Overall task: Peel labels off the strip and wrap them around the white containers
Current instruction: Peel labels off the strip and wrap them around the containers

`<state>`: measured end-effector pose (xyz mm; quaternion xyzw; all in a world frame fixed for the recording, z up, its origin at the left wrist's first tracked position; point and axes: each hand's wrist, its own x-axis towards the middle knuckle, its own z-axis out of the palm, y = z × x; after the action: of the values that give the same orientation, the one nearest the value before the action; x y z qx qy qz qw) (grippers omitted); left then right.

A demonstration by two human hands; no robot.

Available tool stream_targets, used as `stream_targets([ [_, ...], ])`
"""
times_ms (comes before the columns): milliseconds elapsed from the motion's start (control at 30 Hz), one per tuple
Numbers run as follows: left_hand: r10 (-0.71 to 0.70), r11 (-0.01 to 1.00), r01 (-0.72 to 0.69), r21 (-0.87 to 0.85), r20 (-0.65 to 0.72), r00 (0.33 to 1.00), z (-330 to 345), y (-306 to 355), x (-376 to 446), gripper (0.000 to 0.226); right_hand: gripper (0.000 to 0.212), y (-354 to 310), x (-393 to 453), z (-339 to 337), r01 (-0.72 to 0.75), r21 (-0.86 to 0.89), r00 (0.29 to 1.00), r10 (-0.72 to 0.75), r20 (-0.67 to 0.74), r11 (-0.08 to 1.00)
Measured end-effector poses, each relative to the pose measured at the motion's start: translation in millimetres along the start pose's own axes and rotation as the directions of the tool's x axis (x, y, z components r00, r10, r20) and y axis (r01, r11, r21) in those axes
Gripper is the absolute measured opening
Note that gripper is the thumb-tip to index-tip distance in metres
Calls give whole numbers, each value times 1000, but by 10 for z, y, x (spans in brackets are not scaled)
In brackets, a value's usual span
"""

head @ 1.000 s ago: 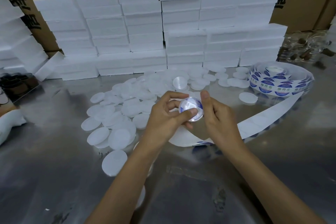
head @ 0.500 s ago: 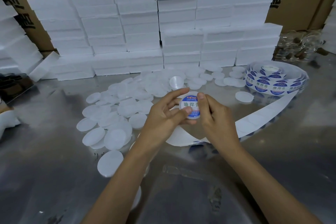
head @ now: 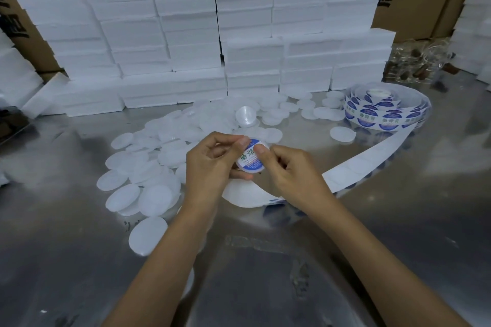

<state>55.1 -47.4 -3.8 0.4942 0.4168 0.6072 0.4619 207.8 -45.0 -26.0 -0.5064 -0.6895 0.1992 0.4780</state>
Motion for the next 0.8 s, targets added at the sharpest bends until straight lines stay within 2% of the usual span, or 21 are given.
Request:
stream_targets([
  [100, -17, 999, 16, 43, 33, 999, 2, -8, 9, 12, 55, 5, 7, -33, -27, -25, 1000, 27, 0, 999],
  [167, -15, 1000, 14, 14, 54, 998, 12, -16, 18, 17, 52, 48, 56, -106, -99, 12, 988, 99, -115, 995],
  [233, -18, 1000, 18, -10, 50, 999, 9, -21, 42, 24, 51, 132, 134, -236, -235, 168, 927, 273, -257, 957],
  [300, -15, 999, 15, -30, 29, 999, -4, -26, 65, 26, 50, 258, 203, -409, -372, 394, 792, 509, -337, 840],
  [367, -16, 999, 16, -34, -6, 1000, -23, -39, 86, 25, 47, 407, 224, -613, -427, 616, 617, 711, -336, 662],
  [433, -15, 1000, 15, -19, -31, 999, -37, -53, 99, 23, 46, 524, 194, -819, -356, 808, 471, 837, -279, 469],
  [467, -15, 1000, 15, -13, -35, 999, -41, -60, 103, 22, 48, 571, 174, -910, -277, 886, 425, 875, -233, 371],
  [533, -15, 1000, 15, -4, -39, 999, -49, -72, 106, 22, 47, 640, 129, -1066, -102, 972, 398, 904, -157, 213],
  [667, -3, 1000, 3, 2, -36, 999, -61, -91, 94, 23, 43, 744, 64, -1222, 102, 993, 414, 905, -101, 64],
  [733, 0, 1000, 0, 8, -38, 999, -62, -105, 98, 23, 42, 793, 53, -1246, 124, 992, 419, 904, -81, 31],
  [800, 1, 1000, 0, 24, -47, 999, -67, -117, 108, 23, 39, 828, 83, -1239, 63, 993, 393, 912, -116, 99],
])
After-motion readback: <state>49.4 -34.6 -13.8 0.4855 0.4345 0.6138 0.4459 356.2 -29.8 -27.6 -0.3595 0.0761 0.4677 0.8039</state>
